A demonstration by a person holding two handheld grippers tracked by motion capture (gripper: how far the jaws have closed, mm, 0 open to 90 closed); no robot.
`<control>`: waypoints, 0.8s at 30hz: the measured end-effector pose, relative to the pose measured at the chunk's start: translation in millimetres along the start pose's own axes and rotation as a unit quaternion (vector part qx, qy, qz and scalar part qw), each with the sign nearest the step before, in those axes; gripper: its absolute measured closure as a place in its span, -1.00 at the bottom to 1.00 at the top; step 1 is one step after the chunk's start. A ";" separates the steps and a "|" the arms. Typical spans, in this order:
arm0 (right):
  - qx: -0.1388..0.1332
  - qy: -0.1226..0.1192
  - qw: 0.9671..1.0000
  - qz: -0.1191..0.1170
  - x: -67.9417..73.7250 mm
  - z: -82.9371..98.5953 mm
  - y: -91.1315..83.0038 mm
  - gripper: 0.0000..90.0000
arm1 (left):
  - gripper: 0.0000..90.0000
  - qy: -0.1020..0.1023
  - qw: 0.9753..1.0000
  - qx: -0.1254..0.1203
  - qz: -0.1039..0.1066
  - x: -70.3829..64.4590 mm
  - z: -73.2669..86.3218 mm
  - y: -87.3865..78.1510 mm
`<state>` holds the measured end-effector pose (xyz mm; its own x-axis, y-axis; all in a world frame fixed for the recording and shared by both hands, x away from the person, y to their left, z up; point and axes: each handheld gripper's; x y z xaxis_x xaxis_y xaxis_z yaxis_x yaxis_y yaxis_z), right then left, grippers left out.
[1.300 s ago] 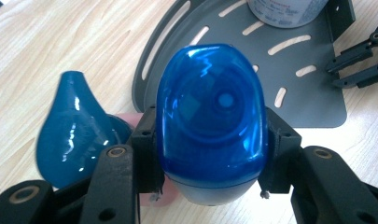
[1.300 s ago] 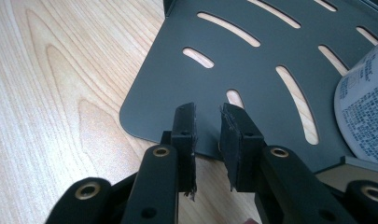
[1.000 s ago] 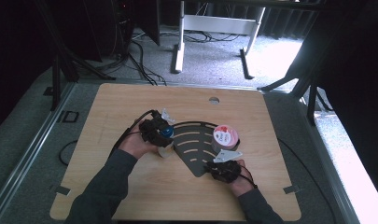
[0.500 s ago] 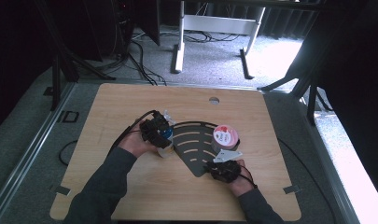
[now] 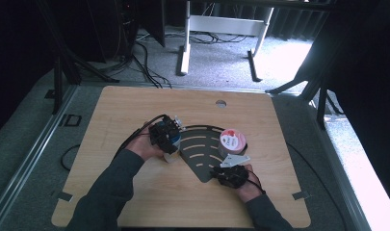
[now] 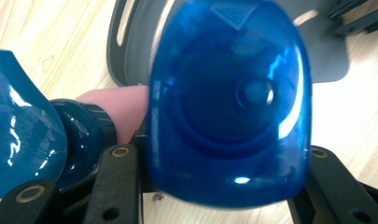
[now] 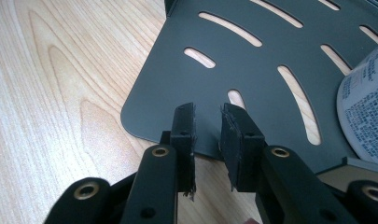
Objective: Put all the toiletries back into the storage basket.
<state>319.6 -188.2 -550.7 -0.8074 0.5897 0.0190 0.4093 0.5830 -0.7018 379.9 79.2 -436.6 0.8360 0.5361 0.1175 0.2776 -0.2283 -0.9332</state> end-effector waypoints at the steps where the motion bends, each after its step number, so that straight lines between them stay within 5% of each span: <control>1: 0.000 0.000 1.000 0.000 0.0 0.0 0.0 0.67 | 0.18 0.000 1.000 0.003 0.000 0.8 0.1 1.0; 11: 0.000 0.000 1.000 -0.002 -0.3 -0.1 0.3 0.66 | 0.18 -0.011 1.000 0.019 0.012 3.8 -0.7 9.1; 24: 0.000 0.000 1.000 -0.003 -0.3 -0.1 0.3 0.65 | 0.20 0.012 0.999 0.038 0.016 -1.4 -3.9 8.2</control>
<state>320.0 -188.1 -550.9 -0.8094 0.5869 0.0227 0.4054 0.5863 -0.7014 382.9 73.4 -443.2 0.8546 0.5105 0.0948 0.2150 -0.1819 -0.9595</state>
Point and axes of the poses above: each handheld gripper's, and its own axes: y roughly forward along the jaws, z roughly out of its underside, x roughly to its left, and after that the axes turned 2 degrees about y, right-handed
